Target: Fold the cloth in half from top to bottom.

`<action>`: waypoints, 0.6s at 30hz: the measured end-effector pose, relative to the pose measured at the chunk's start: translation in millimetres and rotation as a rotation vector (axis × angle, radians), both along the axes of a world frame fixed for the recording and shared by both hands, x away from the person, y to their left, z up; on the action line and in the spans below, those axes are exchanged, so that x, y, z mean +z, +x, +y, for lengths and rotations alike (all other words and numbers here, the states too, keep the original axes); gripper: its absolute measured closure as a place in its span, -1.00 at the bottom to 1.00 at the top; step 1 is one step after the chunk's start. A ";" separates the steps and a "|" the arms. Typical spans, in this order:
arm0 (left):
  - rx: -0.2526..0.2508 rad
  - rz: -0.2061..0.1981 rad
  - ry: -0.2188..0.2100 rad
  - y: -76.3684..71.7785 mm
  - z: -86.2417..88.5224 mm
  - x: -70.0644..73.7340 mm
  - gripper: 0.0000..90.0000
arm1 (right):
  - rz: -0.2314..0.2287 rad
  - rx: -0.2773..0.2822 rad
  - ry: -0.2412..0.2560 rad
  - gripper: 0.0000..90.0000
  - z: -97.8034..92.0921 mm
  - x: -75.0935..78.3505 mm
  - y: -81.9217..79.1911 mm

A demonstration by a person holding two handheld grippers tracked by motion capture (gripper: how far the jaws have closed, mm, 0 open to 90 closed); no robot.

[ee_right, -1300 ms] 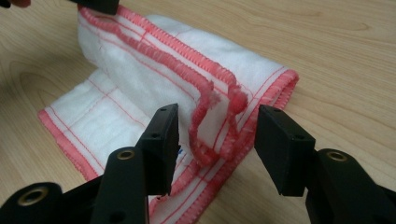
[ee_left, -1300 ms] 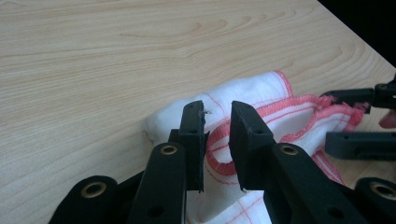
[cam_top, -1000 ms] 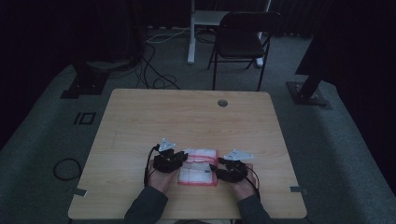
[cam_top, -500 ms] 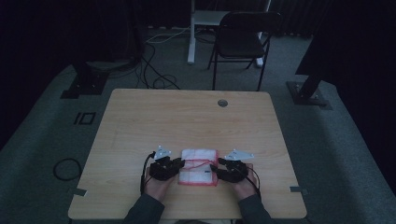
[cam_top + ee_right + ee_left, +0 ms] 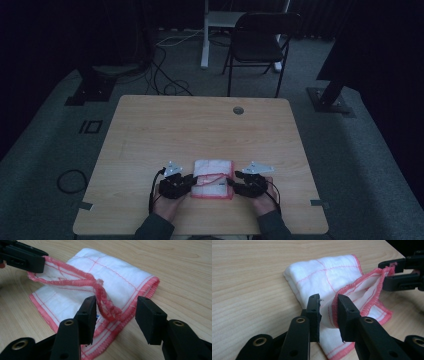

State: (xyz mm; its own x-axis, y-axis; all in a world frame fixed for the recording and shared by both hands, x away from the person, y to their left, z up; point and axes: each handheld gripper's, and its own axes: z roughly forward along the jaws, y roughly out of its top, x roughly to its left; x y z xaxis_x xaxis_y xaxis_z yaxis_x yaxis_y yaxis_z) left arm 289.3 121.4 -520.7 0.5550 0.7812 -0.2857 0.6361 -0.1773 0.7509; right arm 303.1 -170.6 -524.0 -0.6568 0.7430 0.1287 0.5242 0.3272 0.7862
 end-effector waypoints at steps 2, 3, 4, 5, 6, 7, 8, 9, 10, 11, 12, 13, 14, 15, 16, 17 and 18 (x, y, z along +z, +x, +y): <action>-0.005 -0.005 -0.004 -2.8 1.5 0.4 0.62 | -0.002 -0.005 0.001 0.14 -2.9 0.3 -1.3; -0.004 -0.006 -0.005 -4.1 2.4 0.8 0.61 | -0.002 -0.010 0.004 0.14 -4.6 0.6 -1.8; -0.007 -0.007 -0.006 -5.1 3.4 1.5 0.60 | -0.003 -0.015 0.004 0.14 -6.4 0.8 -2.0; -0.007 -0.009 -0.005 -6.6 4.6 2.4 0.59 | -0.006 -0.021 0.007 0.14 -8.4 1.0 -2.1; -0.006 -0.012 -0.009 -8.3 5.2 3.0 0.59 | -0.007 -0.029 0.009 0.14 -10.5 1.5 -2.2; -0.008 -0.014 -0.005 -9.6 6.4 3.5 0.58 | -0.009 -0.035 0.013 0.13 -12.6 2.2 -2.1; -0.006 -0.015 -0.005 -11.0 7.4 3.6 0.58 | -0.011 -0.044 0.020 0.13 -14.5 2.9 -2.0; -0.004 -0.017 -0.003 -12.2 8.7 3.5 0.57 | -0.015 -0.048 0.021 0.13 -16.6 3.7 -1.6; -0.004 -0.017 -0.003 -12.2 8.7 3.5 0.57 | -0.015 -0.048 0.021 0.13 -16.6 3.7 -1.6; -0.002 -0.018 0.000 -13.7 10.9 2.8 0.57 | -0.016 -0.054 0.025 0.13 -18.3 4.5 -1.4; -0.002 -0.018 0.002 -14.2 12.1 2.6 0.56 | -0.020 -0.062 0.029 0.13 -20.4 5.4 -1.2; 0.004 -0.019 0.002 -14.6 13.5 2.1 0.56 | -0.023 -0.068 0.030 0.13 -21.3 5.7 -1.2; 0.007 -0.018 0.005 -14.7 15.2 1.8 0.56 | -0.026 -0.075 0.035 0.13 -22.4 6.1 -1.3; 0.013 -0.019 0.006 -14.8 16.2 1.5 0.56 | -0.026 -0.079 0.039 0.12 -23.4 6.4 -1.0; 0.019 -0.020 0.007 -14.9 18.4 1.1 0.56 | -0.028 -0.079 0.039 0.12 -23.9 6.4 -0.9; 0.023 -0.018 0.006 -14.8 19.4 0.8 0.56 | -0.030 -0.083 0.041 0.12 -24.8 6.5 -0.9; 0.027 -0.016 0.007 -14.9 20.6 0.4 0.56 | -0.029 -0.085 0.042 0.12 -25.3 6.3 -0.7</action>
